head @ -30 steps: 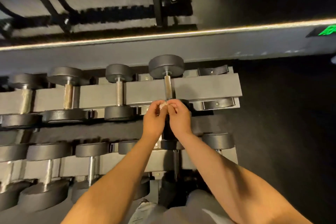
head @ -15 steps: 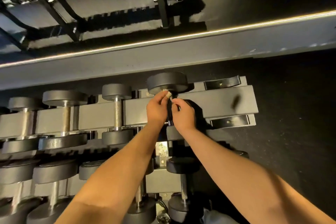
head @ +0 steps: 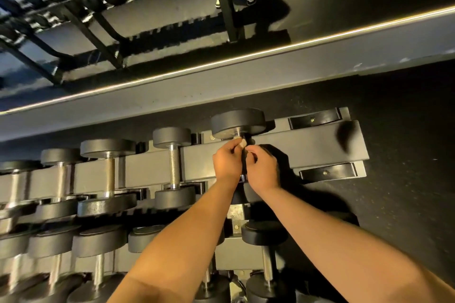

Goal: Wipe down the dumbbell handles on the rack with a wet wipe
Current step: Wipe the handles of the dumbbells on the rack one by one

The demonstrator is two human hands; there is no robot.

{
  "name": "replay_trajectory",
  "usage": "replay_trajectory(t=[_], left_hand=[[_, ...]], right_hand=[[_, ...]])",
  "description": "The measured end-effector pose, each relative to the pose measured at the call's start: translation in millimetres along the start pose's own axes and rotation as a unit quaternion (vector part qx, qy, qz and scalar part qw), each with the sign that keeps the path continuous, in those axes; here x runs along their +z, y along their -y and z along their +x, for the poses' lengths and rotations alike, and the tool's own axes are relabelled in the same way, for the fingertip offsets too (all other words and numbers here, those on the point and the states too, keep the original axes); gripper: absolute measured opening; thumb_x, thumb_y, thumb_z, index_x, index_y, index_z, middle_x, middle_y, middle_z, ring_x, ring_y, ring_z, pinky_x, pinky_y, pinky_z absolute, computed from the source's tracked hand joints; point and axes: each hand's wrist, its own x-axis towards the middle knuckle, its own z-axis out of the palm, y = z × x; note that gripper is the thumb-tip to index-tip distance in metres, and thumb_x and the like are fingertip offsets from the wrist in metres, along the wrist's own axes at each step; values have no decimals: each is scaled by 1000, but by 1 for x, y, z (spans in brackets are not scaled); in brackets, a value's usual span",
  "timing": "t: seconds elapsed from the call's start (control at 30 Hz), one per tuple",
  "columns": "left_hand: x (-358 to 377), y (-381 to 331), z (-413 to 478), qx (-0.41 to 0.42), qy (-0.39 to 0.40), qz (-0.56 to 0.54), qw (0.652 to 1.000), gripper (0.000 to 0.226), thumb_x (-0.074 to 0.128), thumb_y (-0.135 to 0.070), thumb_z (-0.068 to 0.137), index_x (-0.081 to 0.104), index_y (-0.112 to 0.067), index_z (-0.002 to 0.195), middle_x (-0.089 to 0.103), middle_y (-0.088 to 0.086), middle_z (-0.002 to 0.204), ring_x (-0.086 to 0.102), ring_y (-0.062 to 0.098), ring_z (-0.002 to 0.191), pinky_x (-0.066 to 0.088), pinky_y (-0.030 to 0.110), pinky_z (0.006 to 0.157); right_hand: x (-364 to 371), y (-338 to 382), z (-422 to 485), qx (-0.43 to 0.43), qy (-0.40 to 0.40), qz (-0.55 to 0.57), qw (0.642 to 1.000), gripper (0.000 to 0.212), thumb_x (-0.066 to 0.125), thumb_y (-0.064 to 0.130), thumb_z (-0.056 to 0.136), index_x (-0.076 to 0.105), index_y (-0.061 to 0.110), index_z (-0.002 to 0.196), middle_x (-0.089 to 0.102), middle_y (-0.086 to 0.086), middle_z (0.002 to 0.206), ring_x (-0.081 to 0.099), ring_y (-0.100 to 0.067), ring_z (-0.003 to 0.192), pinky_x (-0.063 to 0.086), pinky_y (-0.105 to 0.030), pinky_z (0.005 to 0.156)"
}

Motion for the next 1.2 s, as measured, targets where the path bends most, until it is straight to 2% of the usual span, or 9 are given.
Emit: replay_trajectory(t=[0.2,0.33,0.47,0.57,0.67,0.8,0.93,1.07,1.2], left_hand=[[-4,18,-15,18,19,46,999,22,60,-17,100,77,-21,114,76,-7,101,69,4,89,60,28,84],[-7,9,-3,12,-25,23,999,23,59,-17,101,75,-20,117,73,-8,107,63,0,91,48,7,80],[-2,0,3,-5,-12,-3,1000,22,60,-24,101,73,-22,119,71,-11,101,64,0,90,49,14,78],[-5,10,-7,-3,10,0,1000,19,62,-20,100,76,-23,112,72,-14,92,67,1,89,56,20,80],[-13,22,-13,4,36,-7,999,18,65,-20,98,77,-21,112,76,-11,100,68,1,94,57,27,90],[-11,13,3,3,-8,-50,999,21,63,-18,99,76,-19,117,75,-6,111,67,5,104,52,26,98],[0,3,14,7,-7,-50,999,22,61,-22,100,75,-23,117,75,-7,110,67,5,102,53,27,94],[-9,13,2,0,24,-33,999,18,65,-22,98,78,-24,110,76,-12,102,67,-3,95,55,24,91],[-17,26,-20,-19,46,-41,998,15,68,-20,96,80,-26,102,77,-12,99,70,3,96,57,28,91]], right_hand=[[1,2,-2,-11,8,-12,1000,22,49,18,102,69,27,95,66,8,89,63,-7,83,55,-22,71],[0,2,-2,-1,12,-7,1000,20,50,21,102,68,28,104,65,8,92,62,-6,83,48,-16,65],[-3,4,-2,8,13,-9,1000,20,50,21,103,67,26,113,64,7,97,60,-1,79,43,-10,60],[-6,7,-4,6,21,-7,1000,18,51,20,103,67,27,107,64,6,94,59,0,72,42,-7,50],[-5,8,-5,0,20,-7,1000,17,52,20,102,67,28,100,65,5,94,61,-5,79,42,-8,58],[-1,3,-2,-4,14,-13,1000,15,53,22,101,67,28,102,65,8,93,62,-7,85,51,-18,68],[-1,1,1,4,8,-13,1000,18,52,20,102,67,26,110,65,7,97,62,-7,88,52,-19,73],[0,1,0,-2,6,-11,1000,17,53,20,101,67,28,106,65,7,98,62,-7,90,49,-16,71],[-2,4,-1,5,14,-2,1000,17,53,17,100,67,27,102,64,4,99,62,-11,90,50,-19,71]])
